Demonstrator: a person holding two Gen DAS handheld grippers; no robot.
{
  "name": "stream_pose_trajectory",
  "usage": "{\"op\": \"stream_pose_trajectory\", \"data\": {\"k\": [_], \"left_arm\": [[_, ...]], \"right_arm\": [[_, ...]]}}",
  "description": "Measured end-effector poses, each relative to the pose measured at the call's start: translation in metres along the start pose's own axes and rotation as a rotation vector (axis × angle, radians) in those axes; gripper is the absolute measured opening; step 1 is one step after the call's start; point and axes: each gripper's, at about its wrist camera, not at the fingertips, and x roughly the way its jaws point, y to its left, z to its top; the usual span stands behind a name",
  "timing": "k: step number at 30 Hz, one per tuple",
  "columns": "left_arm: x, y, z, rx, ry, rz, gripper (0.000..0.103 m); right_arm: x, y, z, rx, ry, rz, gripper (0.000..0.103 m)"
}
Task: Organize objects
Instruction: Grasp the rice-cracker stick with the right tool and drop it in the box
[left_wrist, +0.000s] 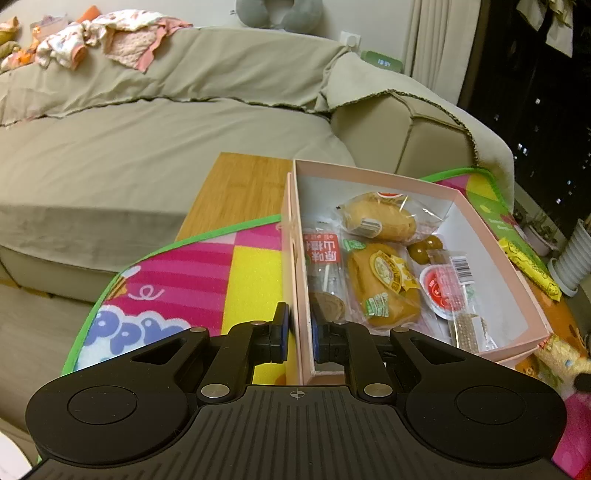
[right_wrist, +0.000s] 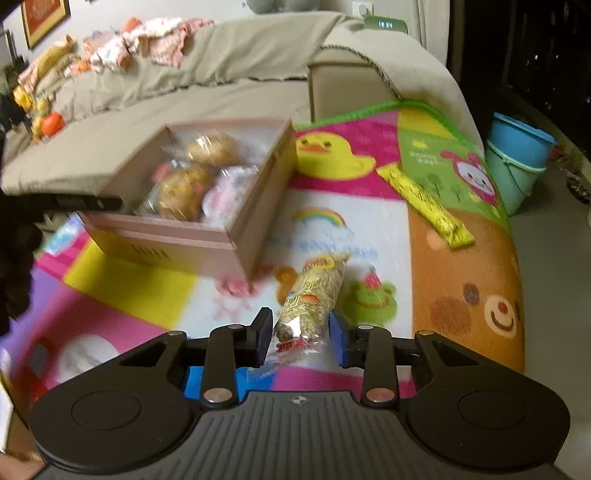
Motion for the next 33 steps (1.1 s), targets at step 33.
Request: {"op": "stream_pose_trajectory", "data": {"k": [33], "left_arm": [[-0.002, 0.003, -0.001, -0.003, 0.0, -0.009, 0.014]], "right_arm": [[0.034, 0.019, -0.02, -0.051, 0.074, 0.043, 0.04]]}}
